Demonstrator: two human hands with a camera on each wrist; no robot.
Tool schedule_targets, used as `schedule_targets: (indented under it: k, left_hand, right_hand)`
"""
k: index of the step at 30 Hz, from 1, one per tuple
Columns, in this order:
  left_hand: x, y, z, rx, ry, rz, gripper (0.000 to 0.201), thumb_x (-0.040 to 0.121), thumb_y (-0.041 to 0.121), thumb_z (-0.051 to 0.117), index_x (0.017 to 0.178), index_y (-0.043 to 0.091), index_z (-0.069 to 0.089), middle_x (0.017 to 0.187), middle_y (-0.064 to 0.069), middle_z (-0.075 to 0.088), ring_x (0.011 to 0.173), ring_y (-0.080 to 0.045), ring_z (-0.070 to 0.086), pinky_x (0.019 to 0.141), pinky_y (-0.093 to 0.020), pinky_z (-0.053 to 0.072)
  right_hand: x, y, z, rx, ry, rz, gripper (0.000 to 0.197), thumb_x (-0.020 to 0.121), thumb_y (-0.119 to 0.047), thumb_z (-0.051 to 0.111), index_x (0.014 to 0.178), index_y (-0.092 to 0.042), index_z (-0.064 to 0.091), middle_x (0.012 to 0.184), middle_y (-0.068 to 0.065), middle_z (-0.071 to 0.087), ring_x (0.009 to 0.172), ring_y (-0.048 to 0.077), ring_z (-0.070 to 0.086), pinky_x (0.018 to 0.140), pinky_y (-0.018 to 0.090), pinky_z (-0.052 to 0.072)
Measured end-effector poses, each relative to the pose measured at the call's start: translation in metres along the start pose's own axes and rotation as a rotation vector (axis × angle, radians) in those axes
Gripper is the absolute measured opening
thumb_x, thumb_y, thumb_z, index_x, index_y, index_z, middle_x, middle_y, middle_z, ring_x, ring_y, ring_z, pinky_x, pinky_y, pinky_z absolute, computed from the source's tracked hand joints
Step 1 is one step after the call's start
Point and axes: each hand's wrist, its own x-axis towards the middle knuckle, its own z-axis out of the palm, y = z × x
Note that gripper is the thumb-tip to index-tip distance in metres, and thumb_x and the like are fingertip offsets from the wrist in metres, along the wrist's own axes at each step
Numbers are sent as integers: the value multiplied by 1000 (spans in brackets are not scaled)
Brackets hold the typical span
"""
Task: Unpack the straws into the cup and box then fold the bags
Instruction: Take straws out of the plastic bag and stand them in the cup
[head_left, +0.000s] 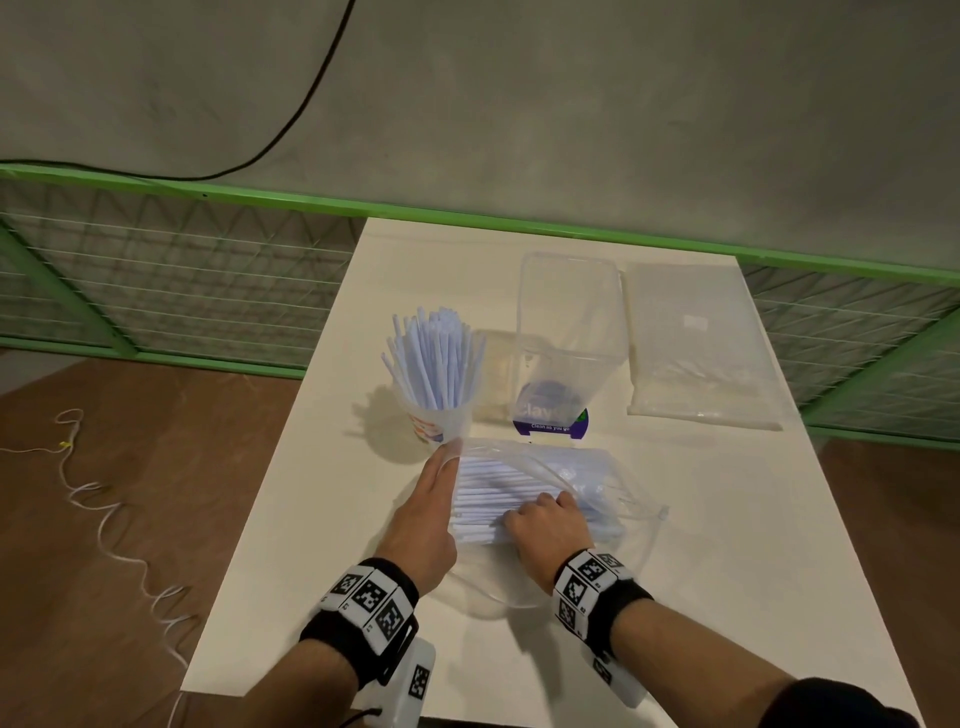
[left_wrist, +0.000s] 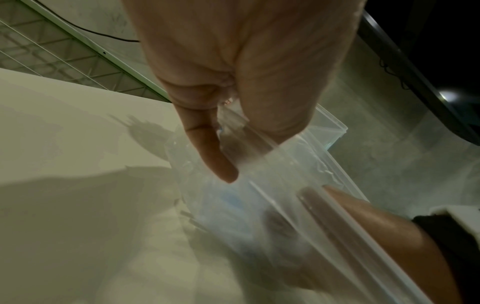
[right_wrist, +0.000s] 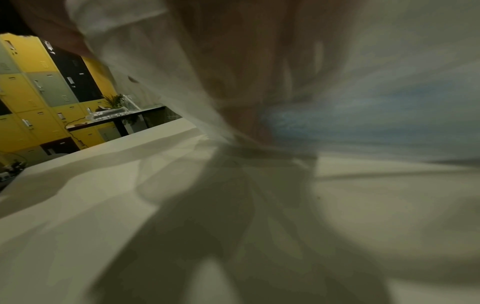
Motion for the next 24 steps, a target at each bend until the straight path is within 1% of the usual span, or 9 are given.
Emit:
schedule_targets:
  k: [3, 6, 11, 13, 16, 17, 20, 22, 24]
  left_hand:
    - [1, -1, 0, 5, 8, -5, 105, 72, -20, 40, 158, 31, 9, 164, 21, -1, 145, -12, 32, 108, -24, 39]
    - [2, -2, 0, 7, 10, -4, 106, 72, -21, 40, 158, 32, 8, 164, 23, -3, 147, -11, 28, 112, -28, 38]
    - [4, -2, -2, 2, 16, -3, 107, 73, -21, 40, 159, 33, 7, 164, 22, -4, 148, -9, 24, 113, -28, 37]
    - [5, -3, -2, 7, 16, 1, 107, 73, -21, 40, 159, 33, 7, 164, 22, -4, 149, -9, 24, 113, -29, 38]
    - [6, -3, -2, 0, 15, -4, 106, 73, -21, 40, 159, 32, 7, 164, 22, -4, 149, -8, 22, 114, -29, 36]
    - [6, -3, -2, -1, 15, -6, 106, 74, -21, 40, 159, 32, 6, 164, 23, -4, 149, -8, 22, 114, -29, 36]
    - [6, -2, -3, 5, 10, -14, 107, 74, -21, 40, 159, 33, 5, 164, 23, -5, 149, -9, 23, 112, -29, 39]
    - [7, -2, -3, 1, 7, -20, 107, 73, -21, 40, 159, 34, 5, 164, 23, -5, 148, -10, 26, 111, -29, 40]
    - [8, -2, -4, 7, 4, -23, 107, 73, -20, 40, 158, 34, 6, 163, 24, -5, 147, -10, 28, 109, -29, 41]
  right_hand:
    - [-1, 3, 3, 25, 32, -16, 32, 94, -13, 45, 124, -22, 53, 117, 5, 66, 116, 30, 53, 101, 45, 30]
    - [-2, 4, 6, 24, 49, -22, 32, 96, -15, 42, 124, -21, 56, 118, 6, 65, 117, 30, 52, 103, 45, 29]
    - [-2, 4, 5, 67, 50, -15, 29, 95, -16, 45, 121, -20, 58, 117, 7, 65, 115, 31, 54, 101, 45, 32]
    - [-2, 3, 4, 73, 29, -14, 27, 93, -16, 49, 117, -19, 61, 111, 7, 67, 110, 32, 56, 99, 46, 35]
    - [0, 2, 3, 77, -8, 9, 21, 81, -18, 64, 102, -21, 67, 92, 2, 72, 93, 30, 66, 87, 44, 44]
    - [1, 2, 2, 79, 0, 11, 21, 82, -18, 62, 102, -21, 67, 93, 2, 72, 95, 30, 65, 87, 44, 44]
    - [4, 5, 7, 52, 34, -5, 30, 94, -15, 44, 118, -18, 62, 117, 6, 66, 116, 31, 53, 101, 45, 32]
    - [5, 7, 4, 38, 45, 1, 32, 96, -15, 42, 122, -17, 60, 123, 5, 63, 121, 30, 49, 103, 44, 30]
    - [6, 5, 2, 38, 29, 9, 32, 95, -15, 43, 123, -16, 60, 127, 5, 60, 122, 30, 47, 103, 43, 31]
